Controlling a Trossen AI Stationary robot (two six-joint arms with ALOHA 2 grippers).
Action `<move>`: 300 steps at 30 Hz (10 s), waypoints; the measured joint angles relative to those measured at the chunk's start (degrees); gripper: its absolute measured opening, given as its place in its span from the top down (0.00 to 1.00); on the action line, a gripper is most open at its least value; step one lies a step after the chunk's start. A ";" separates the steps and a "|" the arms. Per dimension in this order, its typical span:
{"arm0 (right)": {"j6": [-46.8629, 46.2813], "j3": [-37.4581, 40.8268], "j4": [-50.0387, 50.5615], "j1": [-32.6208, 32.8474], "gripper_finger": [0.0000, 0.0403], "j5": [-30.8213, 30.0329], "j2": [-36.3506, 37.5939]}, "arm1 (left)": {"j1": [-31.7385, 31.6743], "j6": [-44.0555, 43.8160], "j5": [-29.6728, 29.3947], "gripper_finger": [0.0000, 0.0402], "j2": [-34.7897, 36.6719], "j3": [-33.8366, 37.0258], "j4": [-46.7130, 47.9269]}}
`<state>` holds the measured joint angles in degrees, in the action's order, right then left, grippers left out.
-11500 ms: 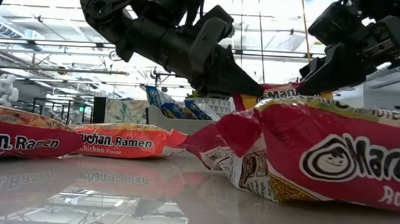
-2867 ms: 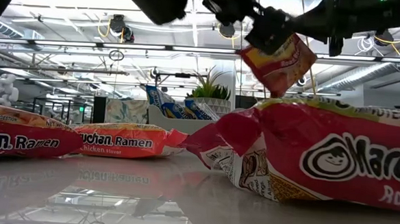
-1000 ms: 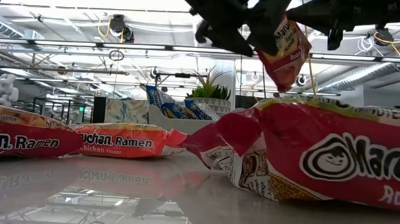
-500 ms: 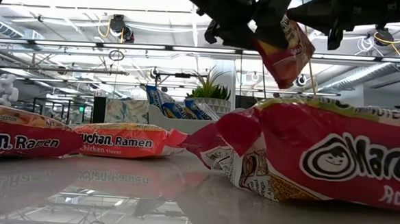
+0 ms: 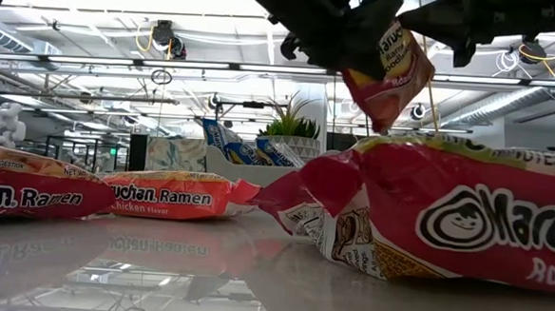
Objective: Sort Maruchan noodles
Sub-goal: Put the right red noodle pack into the black bin
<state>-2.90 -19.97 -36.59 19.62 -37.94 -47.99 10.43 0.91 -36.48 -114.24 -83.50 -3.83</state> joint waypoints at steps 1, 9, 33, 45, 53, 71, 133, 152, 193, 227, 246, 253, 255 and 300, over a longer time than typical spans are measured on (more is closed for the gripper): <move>0.24 0.02 0.42 0.00 0.99 0.65 0.22 | 0.19 0.77 0.06 0.70 0.38 0.00 1.52; -1.33 -0.02 2.43 -0.04 0.84 3.52 1.89 | 1.00 2.99 1.95 0.70 5.09 0.07 13.70; -1.87 -12.22 30.25 2.26 0.53 18.38 -7.90 | 4.77 -0.57 12.36 0.71 9.19 -0.02 23.63; 5.09 -12.33 26.74 3.02 0.36 17.23 -12.61 | 4.77 0.04 14.33 0.71 9.06 0.00 21.98; 7.03 -12.26 24.87 3.02 0.33 15.14 -12.91 | 4.71 0.04 14.57 0.71 9.10 0.00 21.72; 2.66 -12.31 23.43 2.51 0.13 15.92 -12.87 | 4.77 0.06 16.93 0.71 9.08 -0.05 22.91; 5.20 -20.05 30.09 0.45 0.71 8.25 -6.25 | 12.79 -16.65 2.45 0.18 27.27 -0.15 39.21; 12.89 -51.98 64.67 -13.81 0.71 4.93 -12.20 | 17.00 -29.99 -3.67 0.18 27.70 -0.04 64.10; 45.32 -54.86 103.69 -58.34 0.71 11.07 -29.31 | 15.05 -29.95 -5.10 0.18 27.70 3.09 65.51; 49.87 -51.57 102.39 -74.75 0.71 27.67 -39.07 | 15.27 -30.17 -2.39 0.18 28.12 7.39 65.60; 47.09 -51.21 97.68 -74.73 0.60 24.48 -39.06 | 15.31 -30.62 -1.98 0.18 28.12 7.39 65.63; 45.55 -50.39 95.17 -74.75 0.55 21.07 -39.02 | 15.99 -30.61 -1.95 0.18 28.12 7.39 65.67; 45.51 -49.67 94.27 -74.75 0.55 19.38 -39.02 | 16.34 -30.61 -1.95 0.18 28.12 7.39 65.69; 36.43 -19.15 80.91 -64.11 0.55 16.30 -18.01 | 16.66 -29.12 -2.00 0.18 28.12 7.39 65.74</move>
<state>33.53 -39.11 44.32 -44.49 -21.64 -65.99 27.09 -28.21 -38.48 -86.13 -76.12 61.91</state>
